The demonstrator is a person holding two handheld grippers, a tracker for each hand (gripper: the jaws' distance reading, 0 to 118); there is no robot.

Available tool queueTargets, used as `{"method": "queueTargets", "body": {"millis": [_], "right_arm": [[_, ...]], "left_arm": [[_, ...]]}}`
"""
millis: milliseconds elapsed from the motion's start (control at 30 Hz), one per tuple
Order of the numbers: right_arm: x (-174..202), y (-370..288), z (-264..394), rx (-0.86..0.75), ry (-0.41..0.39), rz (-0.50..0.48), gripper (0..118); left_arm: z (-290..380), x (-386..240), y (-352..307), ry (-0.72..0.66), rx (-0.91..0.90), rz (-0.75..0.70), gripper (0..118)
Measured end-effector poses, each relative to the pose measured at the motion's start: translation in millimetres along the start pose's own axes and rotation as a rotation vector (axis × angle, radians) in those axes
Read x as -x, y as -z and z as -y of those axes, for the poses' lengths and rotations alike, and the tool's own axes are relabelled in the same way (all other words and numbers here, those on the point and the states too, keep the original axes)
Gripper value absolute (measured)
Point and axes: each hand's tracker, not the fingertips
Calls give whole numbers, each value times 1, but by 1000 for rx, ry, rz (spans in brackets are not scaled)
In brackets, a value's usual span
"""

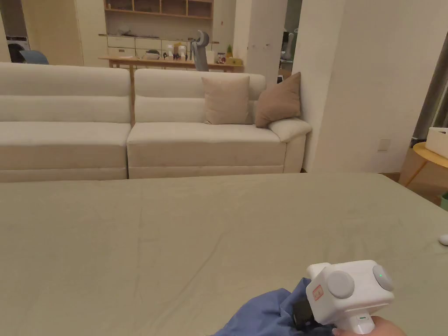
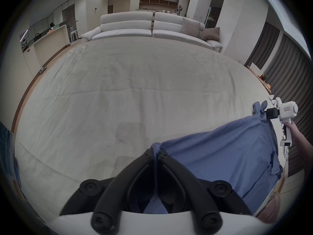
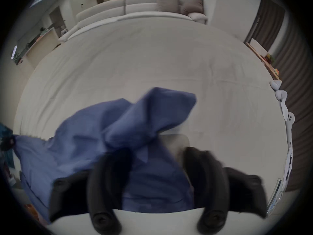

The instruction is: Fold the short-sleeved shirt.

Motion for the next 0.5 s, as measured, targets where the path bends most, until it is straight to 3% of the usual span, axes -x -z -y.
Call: {"method": "queueTargets", "body": {"millis": [33, 133, 333, 400, 500], "right_arm": [[4, -2, 2, -4, -20, 10, 6], [-1, -11, 8, -13, -27, -28, 4], [-29, -67, 18, -211, 223, -92, 4], [-31, -92, 17, -276, 213, -108, 4], [-26, -124, 16, -353, 137, -49, 4]], "left_arm": [[2, 2, 1, -2, -3, -8, 1], [7, 3, 0, -38, -11, 1, 1], [-2, 6, -20, -66, -99, 17, 1], [-9, 5, -32, -68, -138, 21, 1], [-18, 8, -47, -62, -203, 29, 1]]}}
